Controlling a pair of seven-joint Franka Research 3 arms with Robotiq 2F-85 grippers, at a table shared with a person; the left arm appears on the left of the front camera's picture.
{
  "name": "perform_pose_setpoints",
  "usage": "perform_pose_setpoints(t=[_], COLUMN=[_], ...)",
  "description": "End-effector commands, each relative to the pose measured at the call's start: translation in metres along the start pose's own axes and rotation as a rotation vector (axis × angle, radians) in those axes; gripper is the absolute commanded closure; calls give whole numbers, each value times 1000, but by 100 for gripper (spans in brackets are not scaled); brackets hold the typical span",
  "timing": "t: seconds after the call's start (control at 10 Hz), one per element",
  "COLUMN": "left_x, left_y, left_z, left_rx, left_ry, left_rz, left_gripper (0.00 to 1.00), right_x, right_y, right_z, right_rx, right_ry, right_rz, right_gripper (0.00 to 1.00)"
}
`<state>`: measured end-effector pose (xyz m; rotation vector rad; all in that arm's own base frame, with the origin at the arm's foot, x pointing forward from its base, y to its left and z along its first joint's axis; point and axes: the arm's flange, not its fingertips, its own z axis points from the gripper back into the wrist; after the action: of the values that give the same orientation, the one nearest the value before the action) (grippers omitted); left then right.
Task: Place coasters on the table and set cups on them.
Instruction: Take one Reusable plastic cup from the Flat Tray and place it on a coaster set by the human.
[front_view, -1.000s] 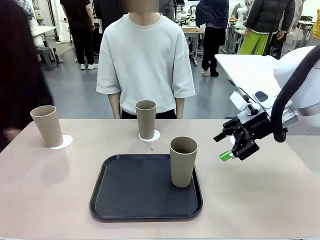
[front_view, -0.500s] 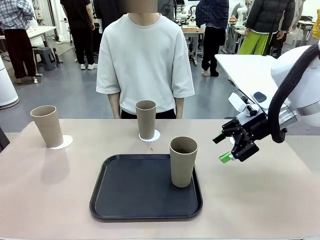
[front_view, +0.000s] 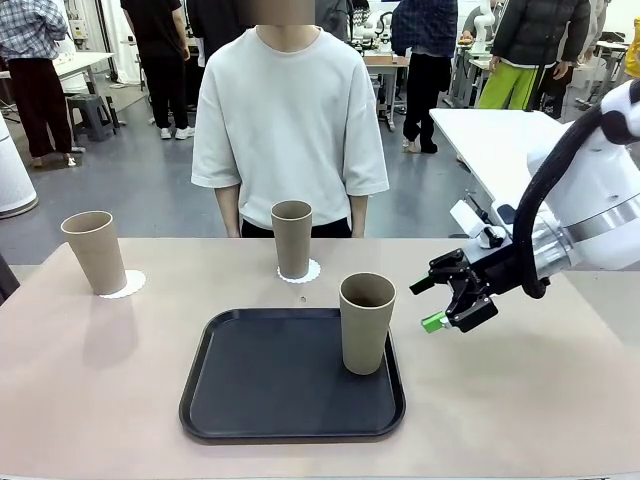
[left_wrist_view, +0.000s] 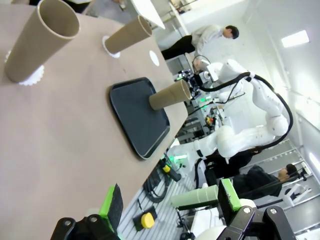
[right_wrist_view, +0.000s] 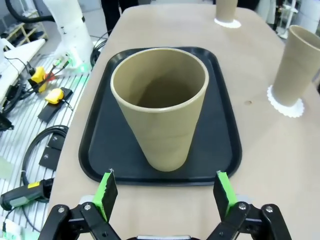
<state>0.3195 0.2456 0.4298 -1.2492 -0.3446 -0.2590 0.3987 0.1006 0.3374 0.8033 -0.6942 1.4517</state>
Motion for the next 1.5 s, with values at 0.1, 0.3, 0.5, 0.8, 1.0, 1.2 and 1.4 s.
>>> perform_pose_setpoints(t=[0.1,0.3,0.5,0.8,1.0,1.2,1.4], left_x=[0,0,0,0,0,0,0], left_y=[-1,-1,-1,-1,-1,-1,-1], left_z=[2,2,2,2,2,2,2], left_rx=[0,0,0,0,0,0,0], left_ry=[-7,-7,-7,-7,-7,-7,-7], left_rz=[-5,-5,-5,-5,-5,-5,-5], left_gripper=[0,0,0,0,0,0,0], right_x=[-10,-11,-8,-3,-9,-15,-18], right_y=[-13,-13,-14,-17,-20,-19,-17], right_z=[-19,-27,-37,-45,-43,-44,-46], right_rx=[38,64,64,68,58,58,64], right_ry=[2,-2,2,-64,-138,-170,-187], right_rz=[48,43,65,66,18,-1,6], right_gripper=[0,0,0,0,0,0,0])
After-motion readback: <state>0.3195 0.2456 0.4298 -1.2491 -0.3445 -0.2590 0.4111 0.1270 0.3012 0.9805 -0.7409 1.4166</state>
